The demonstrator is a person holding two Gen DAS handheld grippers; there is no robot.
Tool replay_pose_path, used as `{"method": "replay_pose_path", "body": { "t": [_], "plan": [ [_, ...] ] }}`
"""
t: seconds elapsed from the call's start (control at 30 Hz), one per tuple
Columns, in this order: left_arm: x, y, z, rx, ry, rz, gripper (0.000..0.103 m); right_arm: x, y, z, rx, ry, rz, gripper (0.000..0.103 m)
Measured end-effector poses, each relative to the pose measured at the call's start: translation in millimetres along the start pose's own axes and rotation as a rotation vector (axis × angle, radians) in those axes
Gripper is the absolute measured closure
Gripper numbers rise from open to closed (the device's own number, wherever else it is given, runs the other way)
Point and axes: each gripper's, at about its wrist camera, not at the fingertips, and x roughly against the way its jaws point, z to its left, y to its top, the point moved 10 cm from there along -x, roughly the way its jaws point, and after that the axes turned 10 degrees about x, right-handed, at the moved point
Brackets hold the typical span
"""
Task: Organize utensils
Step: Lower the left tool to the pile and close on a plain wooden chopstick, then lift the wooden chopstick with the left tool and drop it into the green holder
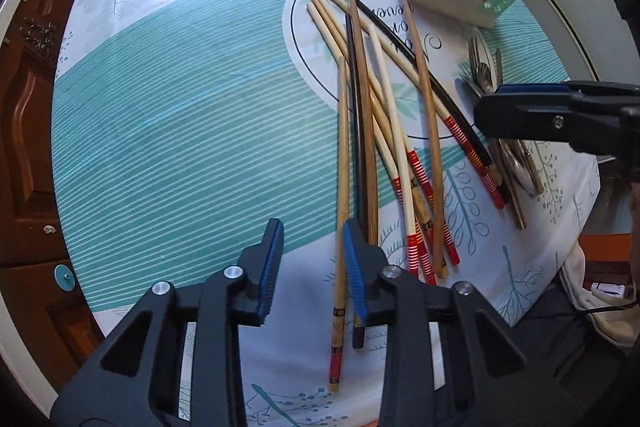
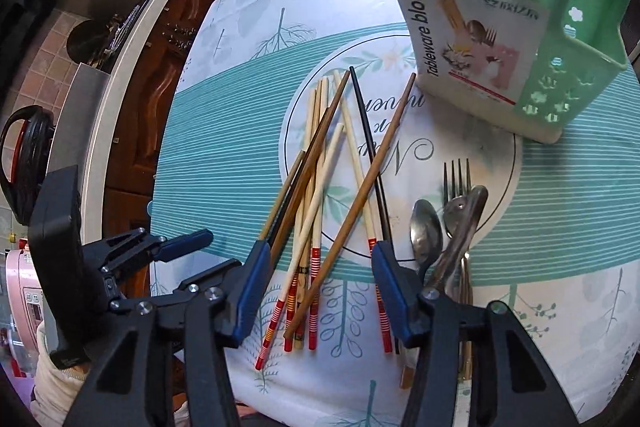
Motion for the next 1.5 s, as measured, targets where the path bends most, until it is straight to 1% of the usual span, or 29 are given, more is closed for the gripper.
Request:
{"method": "replay_pose_path", "body": {
  "t": [0.23, 0.3, 0.57, 0.67, 0.73, 0.77, 0.83, 0.9, 0.97, 1.03, 1.07, 1.1, 1.13, 1.17, 1.2, 1.33, 1.37, 1.4, 1.43, 1.5],
  "plan": [
    [-5, -2, -3, -0.016, 0.012, 0.017, 0.077, 0, -1, 2, 0.001, -0.003, -0.002, 0.05],
    [-7, -2, -3, -0.021, 0.027, 0.021, 0.077, 0, -1, 2, -0.001, -0.005, -0.004, 0.05],
    [-19, 1, -16, -0.033, 0.036, 0.052, 0.077, -2, -3, 3, 0.002, -0.005, -0.001, 0.05],
    [-25, 2, -22, -0.049, 0.056, 0.058, 0.077, -4, -3, 1, -0.009, -0.008, 0.006, 0.05],
    [-32, 2, -25, -0.05, 0.077, 0.078, 0.078, -6, -2, 0, -0.019, -0.006, 0.008, 0.05],
    [-32, 3, -27, -0.059, 0.082, 0.07, 0.078, -7, -3, 0, -0.023, -0.005, 0.009, 0.05],
    [-35, 4, -27, -0.058, 0.099, 0.08, 0.082, -8, -3, -1, -0.028, -0.005, 0.012, 0.05],
    [-38, 5, -26, -0.046, 0.109, 0.089, 0.089, -9, -2, -2, -0.033, -0.005, 0.016, 0.05],
    [-40, 6, -25, -0.034, 0.113, 0.099, 0.093, -10, -2, -4, -0.047, -0.01, 0.02, 0.05],
    [-42, 8, -26, -0.019, 0.113, 0.109, 0.095, -12, -2, -5, -0.064, -0.011, 0.028, 0.05],
    [-44, 8, -27, -0.014, 0.114, 0.114, 0.095, -14, -2, -6, -0.074, -0.014, 0.033, 0.051],
    [-45, 10, -27, -0.01, 0.115, 0.12, 0.095, -16, -2, -7, -0.089, -0.014, 0.039, 0.058],
    [-45, 12, -27, -0.004, 0.114, 0.126, 0.095, -19, -2, -7, -0.105, -0.007, 0.05, 0.063],
    [-46, 12, -27, 0.007, 0.11, 0.132, 0.095, -22, -3, -7, -0.124, 0.004, 0.061, 0.069],
    [-46, 13, -27, 0.015, 0.106, 0.139, 0.095, -25, -4, -8, -0.135, 0.007, 0.068, 0.072],
    [-47, 18, -13, 0.05, 0.078, 0.173, 0.095, -36, -5, -12, -0.204, 0.005, 0.091, 0.073],
    [-48, 24, -8, 0.052, 0.077, 0.18, 0.095, -38, -5, -13, -0.221, 0.002, 0.095, 0.075],
    [-49, 25, -8, 0.053, 0.082, 0.188, 0.095, -40, -5, -14, -0.228, 0.002, 0.098, 0.076],
    [-45, 23, 2, 0.053, 0.091, 0.197, 0.095, -42, -5, -15, -0.236, 0.002, 0.102, 0.077],
    [-47, 23, 4, 0.053, 0.123, 0.232, 0.095, -46, -3, -16, -0.241, -0.007, 0.107, 0.08]
  ]
}}
